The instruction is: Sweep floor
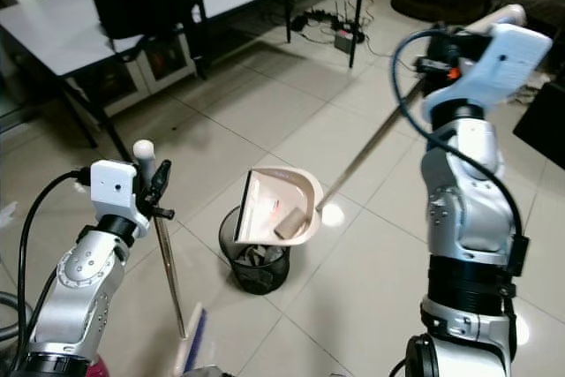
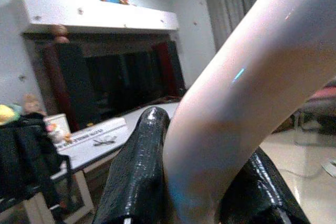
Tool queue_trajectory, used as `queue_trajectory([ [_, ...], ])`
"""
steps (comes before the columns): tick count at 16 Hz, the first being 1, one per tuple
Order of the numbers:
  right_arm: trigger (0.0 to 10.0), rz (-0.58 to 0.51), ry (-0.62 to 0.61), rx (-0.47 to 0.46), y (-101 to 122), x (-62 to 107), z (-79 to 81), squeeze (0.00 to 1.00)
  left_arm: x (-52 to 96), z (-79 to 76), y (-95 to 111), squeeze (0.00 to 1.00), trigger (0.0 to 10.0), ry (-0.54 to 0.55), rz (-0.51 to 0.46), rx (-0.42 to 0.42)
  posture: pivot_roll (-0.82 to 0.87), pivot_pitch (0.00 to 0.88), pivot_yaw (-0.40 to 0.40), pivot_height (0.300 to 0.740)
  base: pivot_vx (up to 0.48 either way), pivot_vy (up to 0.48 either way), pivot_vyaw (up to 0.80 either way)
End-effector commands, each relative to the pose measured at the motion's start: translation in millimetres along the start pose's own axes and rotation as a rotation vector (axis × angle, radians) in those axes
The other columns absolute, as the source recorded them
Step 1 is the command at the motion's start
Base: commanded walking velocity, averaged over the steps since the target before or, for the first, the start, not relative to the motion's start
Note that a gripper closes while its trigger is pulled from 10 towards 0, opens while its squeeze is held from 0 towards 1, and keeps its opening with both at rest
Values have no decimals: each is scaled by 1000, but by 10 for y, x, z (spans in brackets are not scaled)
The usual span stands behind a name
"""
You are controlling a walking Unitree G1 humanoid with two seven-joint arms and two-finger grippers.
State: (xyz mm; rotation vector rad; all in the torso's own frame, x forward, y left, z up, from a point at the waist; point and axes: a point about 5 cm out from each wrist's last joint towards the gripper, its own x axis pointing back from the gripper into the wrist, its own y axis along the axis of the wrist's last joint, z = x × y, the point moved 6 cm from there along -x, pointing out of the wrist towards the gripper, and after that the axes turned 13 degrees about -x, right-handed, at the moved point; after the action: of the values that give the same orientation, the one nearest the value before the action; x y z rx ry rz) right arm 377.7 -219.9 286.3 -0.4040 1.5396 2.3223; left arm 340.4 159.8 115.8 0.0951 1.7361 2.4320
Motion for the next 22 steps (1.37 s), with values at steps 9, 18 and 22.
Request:
queue_trajectory([
  [9, 10000, -67, 473, 203, -372, 144, 959, 0, -18, 11, 69, 0, 10000, -9, -17, -18, 18, 28, 78, 740, 0, 0, 0],
  [18, 10000, -80, 841, 309, -841, 761, 1602, 0, -23, -56, 86, 0, 10000, -34, -29, -39, 18, 18, 83, 740, 0, 0, 0],
  [22, 10000, -99, 960, 406, -974, 951, 1689, 0, -28, -76, 84, 0, 10000, -44, -31, -55, 16, 19, 82, 740, 0, 0, 0],
])
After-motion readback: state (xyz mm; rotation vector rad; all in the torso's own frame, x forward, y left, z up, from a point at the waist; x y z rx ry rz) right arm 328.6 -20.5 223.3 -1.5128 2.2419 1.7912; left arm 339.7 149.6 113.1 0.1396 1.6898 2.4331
